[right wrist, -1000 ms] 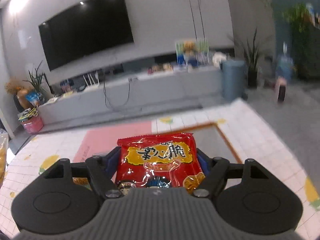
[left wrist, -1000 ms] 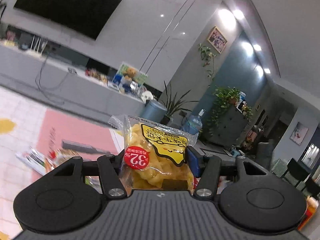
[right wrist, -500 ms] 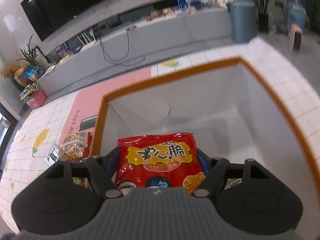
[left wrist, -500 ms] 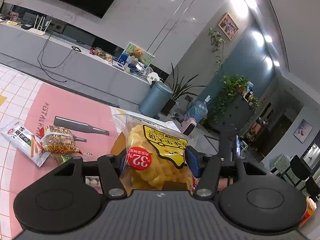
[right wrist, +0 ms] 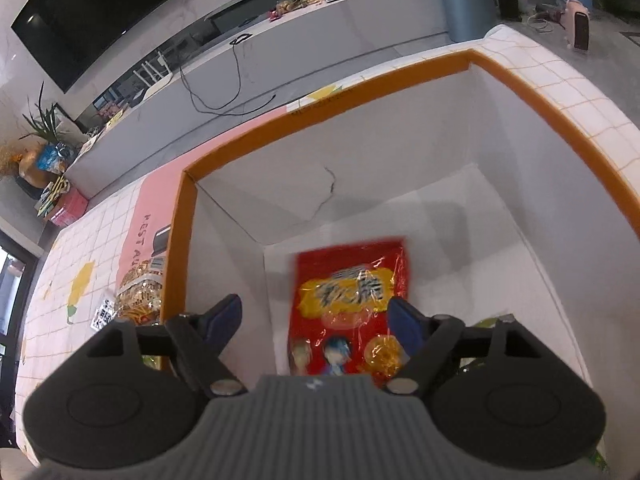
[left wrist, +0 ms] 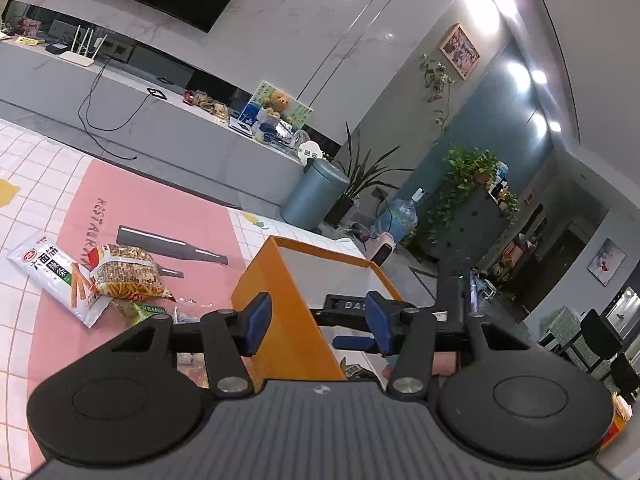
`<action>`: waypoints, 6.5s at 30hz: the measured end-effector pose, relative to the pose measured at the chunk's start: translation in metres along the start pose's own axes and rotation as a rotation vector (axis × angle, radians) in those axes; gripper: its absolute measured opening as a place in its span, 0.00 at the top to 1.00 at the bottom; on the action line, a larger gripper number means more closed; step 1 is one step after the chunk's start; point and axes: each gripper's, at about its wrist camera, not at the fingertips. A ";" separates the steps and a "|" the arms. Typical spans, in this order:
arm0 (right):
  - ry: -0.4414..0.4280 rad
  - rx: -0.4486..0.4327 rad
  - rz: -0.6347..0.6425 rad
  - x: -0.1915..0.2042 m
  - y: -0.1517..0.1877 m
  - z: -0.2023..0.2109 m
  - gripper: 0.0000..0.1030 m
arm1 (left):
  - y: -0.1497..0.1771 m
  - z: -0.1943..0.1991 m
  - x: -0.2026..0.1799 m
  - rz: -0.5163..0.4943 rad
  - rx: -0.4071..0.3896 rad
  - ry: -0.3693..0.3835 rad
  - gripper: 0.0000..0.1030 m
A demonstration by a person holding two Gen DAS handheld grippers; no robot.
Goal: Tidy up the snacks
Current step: 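Carry the red chip bag over the box and release it with the right gripper, then carry the yellow puff bag over the box and release it with the left gripper, then move the left gripper to the green raisin pack and grasp it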
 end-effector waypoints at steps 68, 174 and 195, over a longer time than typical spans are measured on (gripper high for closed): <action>0.190 -0.247 0.035 -0.068 0.024 0.127 0.05 | 0.007 -0.069 -0.091 -0.291 0.146 -0.569 0.19; -0.174 -0.330 0.044 0.115 0.038 0.047 0.08 | -0.004 -0.101 0.069 -0.248 0.255 -0.539 0.06; -0.124 -0.289 0.097 0.111 0.042 0.036 0.08 | -0.006 -0.085 0.097 -0.080 0.249 -0.528 0.45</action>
Point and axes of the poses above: each gripper's, at about its wrist camera, not at the fingertips, and z roughly against the way its jaws point, x to its left, y to its underside, and after that the axes turned 9 degrees about z, right-handed
